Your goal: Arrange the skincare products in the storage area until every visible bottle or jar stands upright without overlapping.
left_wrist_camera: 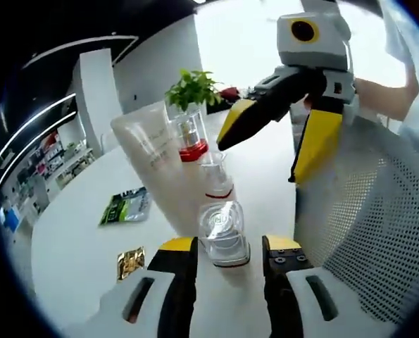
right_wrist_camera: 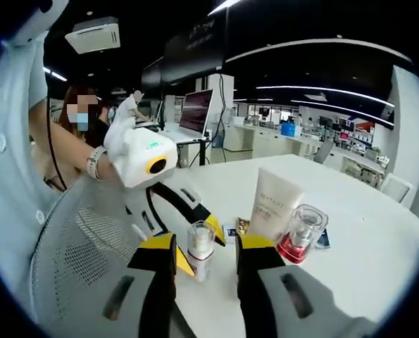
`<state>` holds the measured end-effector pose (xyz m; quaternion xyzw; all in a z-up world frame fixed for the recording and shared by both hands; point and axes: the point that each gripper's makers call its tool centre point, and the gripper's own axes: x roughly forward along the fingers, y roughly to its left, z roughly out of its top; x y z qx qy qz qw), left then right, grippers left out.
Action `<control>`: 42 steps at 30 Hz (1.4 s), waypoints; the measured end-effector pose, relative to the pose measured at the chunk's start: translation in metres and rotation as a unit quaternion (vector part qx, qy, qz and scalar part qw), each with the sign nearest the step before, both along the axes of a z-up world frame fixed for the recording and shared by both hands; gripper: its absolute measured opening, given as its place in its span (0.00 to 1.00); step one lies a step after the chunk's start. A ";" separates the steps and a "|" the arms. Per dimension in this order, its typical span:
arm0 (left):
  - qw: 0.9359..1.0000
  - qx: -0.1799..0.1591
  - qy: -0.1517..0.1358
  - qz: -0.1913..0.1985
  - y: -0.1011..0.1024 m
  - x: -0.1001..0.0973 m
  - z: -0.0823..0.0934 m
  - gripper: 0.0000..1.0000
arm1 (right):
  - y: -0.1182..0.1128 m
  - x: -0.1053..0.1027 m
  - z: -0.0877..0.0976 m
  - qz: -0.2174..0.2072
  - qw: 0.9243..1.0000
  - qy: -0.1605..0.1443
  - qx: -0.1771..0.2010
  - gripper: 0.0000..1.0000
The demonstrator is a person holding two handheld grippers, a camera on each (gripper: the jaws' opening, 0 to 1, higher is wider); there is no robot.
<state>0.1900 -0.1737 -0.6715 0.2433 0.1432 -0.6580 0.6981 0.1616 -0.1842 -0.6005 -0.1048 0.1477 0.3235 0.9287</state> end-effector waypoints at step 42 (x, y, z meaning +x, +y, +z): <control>0.977 0.144 0.127 0.092 -0.003 0.000 -0.048 0.09 | -0.055 0.015 -0.064 -0.100 0.985 0.130 -0.061 0.29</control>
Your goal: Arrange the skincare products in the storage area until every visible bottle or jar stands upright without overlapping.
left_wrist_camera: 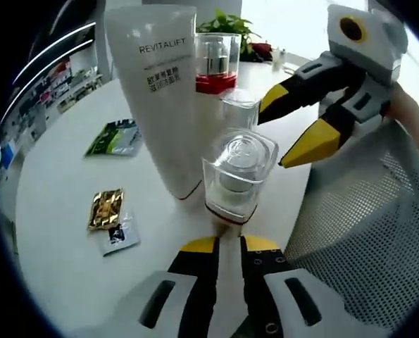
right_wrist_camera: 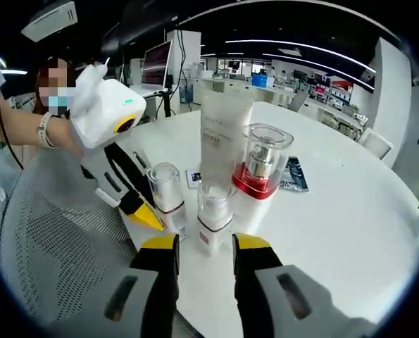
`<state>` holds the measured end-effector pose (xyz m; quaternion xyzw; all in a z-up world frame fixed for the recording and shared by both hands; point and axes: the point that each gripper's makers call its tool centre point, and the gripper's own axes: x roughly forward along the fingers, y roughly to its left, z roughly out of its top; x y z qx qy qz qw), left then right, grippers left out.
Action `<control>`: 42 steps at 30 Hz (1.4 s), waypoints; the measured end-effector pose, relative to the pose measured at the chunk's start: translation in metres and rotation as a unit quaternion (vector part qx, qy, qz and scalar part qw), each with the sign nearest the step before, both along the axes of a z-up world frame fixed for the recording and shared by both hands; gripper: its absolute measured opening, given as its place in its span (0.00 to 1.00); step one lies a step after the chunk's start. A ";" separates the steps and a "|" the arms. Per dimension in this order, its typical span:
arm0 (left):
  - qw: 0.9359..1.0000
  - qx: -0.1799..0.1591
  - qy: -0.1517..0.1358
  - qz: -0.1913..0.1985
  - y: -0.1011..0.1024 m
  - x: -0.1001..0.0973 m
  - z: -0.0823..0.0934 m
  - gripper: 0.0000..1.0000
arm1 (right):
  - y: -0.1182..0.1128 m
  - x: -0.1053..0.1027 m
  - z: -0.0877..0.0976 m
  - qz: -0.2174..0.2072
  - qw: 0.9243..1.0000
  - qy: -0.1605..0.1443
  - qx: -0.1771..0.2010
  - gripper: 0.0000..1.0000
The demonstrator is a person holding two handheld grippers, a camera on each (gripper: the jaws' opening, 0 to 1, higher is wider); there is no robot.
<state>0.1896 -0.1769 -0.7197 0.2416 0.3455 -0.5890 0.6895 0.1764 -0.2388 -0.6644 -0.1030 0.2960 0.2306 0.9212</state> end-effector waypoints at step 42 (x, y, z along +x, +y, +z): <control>0.999 -0.029 -0.028 -0.003 -0.022 0.012 -0.005 0.03 | -0.005 0.013 -0.030 -0.019 0.997 0.076 0.007 0.16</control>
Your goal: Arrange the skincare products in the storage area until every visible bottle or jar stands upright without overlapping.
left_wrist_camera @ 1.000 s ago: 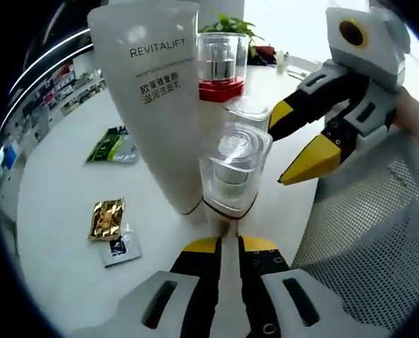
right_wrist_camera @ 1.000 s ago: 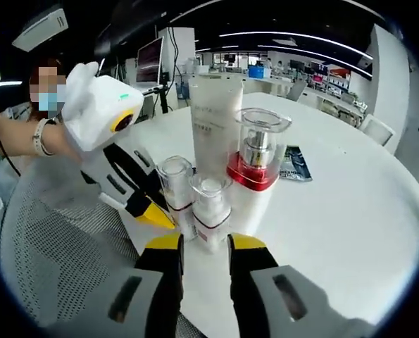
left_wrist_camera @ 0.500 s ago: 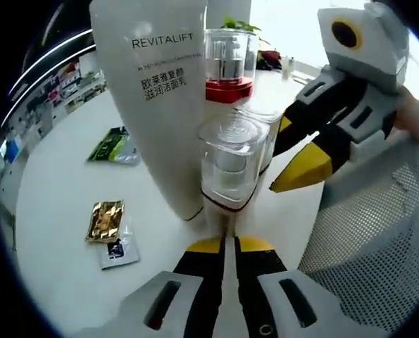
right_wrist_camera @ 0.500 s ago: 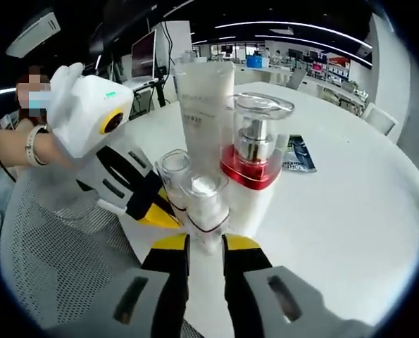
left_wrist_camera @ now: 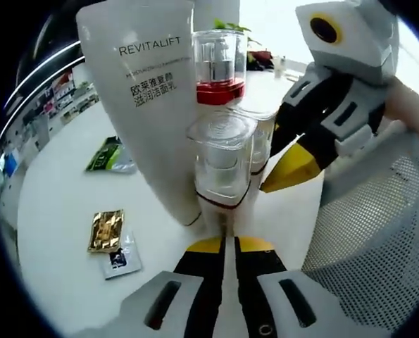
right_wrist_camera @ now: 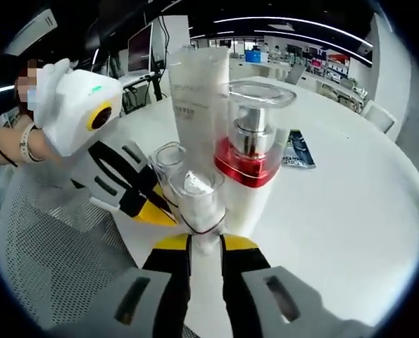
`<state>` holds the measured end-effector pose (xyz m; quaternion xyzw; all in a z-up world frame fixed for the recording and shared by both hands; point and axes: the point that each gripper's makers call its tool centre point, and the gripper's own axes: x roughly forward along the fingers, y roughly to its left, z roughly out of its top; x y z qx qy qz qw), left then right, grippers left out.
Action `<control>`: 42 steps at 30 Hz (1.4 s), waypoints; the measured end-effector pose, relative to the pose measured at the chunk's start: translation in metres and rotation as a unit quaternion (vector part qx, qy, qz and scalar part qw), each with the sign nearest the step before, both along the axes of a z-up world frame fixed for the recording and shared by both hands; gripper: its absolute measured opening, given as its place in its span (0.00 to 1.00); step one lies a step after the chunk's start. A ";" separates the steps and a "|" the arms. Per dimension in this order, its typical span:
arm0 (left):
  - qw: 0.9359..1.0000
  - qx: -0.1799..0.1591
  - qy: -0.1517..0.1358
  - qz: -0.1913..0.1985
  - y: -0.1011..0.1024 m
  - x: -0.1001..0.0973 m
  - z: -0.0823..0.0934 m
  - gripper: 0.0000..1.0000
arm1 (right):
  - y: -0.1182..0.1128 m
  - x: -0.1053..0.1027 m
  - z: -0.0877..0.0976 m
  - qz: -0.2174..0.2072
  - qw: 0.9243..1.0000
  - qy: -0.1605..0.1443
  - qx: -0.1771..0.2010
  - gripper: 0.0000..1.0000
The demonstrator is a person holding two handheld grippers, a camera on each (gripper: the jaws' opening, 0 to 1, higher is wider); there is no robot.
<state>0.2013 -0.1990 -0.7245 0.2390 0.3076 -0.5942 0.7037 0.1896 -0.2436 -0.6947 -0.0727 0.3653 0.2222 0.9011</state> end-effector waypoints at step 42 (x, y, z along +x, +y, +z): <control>0.998 -0.049 -0.016 0.021 0.036 0.002 0.045 0.16 | 0.000 -0.021 0.032 -0.026 0.998 -0.033 0.044 0.20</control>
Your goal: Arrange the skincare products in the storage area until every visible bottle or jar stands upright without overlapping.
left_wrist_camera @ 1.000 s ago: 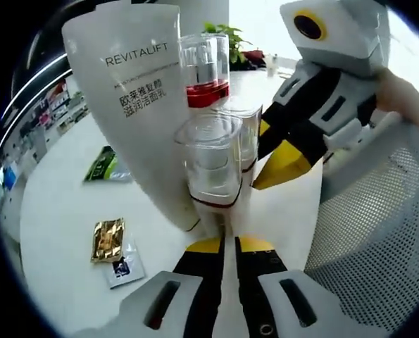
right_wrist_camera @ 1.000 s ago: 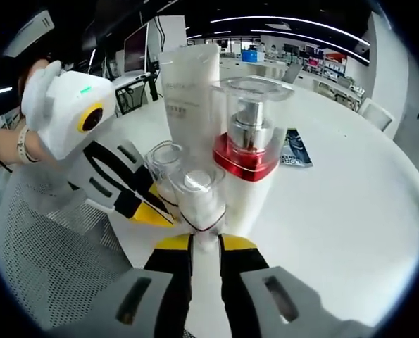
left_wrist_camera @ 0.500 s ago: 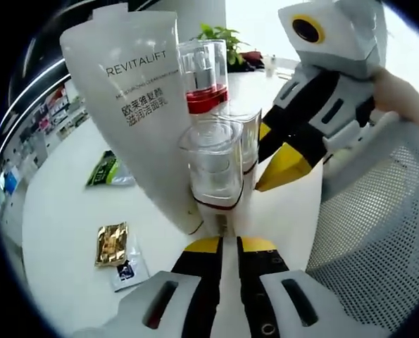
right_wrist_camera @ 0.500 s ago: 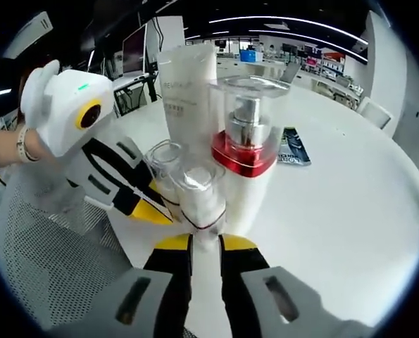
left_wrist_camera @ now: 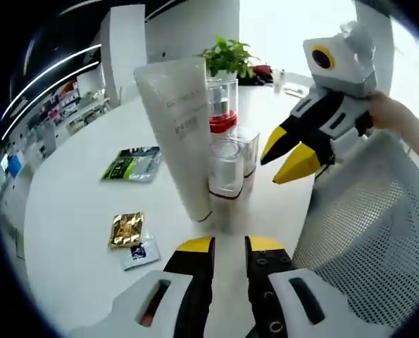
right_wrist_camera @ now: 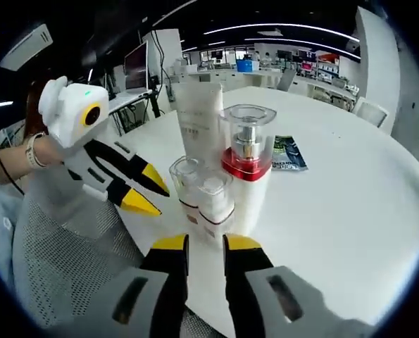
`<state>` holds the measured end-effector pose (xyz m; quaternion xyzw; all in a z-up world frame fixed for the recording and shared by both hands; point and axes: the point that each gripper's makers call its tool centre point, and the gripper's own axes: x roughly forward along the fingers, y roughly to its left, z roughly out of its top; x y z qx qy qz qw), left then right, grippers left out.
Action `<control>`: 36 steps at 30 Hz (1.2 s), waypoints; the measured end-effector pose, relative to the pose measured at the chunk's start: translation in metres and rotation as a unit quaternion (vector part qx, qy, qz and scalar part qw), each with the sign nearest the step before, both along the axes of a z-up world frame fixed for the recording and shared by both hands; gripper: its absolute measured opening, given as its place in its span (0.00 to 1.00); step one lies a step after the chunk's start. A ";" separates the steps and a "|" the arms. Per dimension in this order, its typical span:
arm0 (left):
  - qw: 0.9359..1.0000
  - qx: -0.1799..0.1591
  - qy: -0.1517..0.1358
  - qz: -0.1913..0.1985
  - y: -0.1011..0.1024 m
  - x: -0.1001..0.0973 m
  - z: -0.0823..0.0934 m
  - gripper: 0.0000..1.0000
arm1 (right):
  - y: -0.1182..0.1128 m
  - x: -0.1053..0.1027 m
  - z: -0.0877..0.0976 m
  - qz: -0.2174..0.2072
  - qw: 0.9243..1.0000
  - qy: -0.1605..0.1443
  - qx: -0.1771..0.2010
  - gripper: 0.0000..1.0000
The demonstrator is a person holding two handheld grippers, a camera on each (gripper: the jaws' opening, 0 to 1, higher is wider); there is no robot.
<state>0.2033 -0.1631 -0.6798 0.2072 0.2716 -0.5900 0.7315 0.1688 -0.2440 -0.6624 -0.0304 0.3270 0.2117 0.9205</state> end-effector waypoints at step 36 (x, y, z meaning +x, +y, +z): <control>0.995 -0.051 0.010 0.085 0.054 -0.006 0.054 0.36 | 0.028 -0.010 0.072 0.024 0.995 -0.076 0.067 0.46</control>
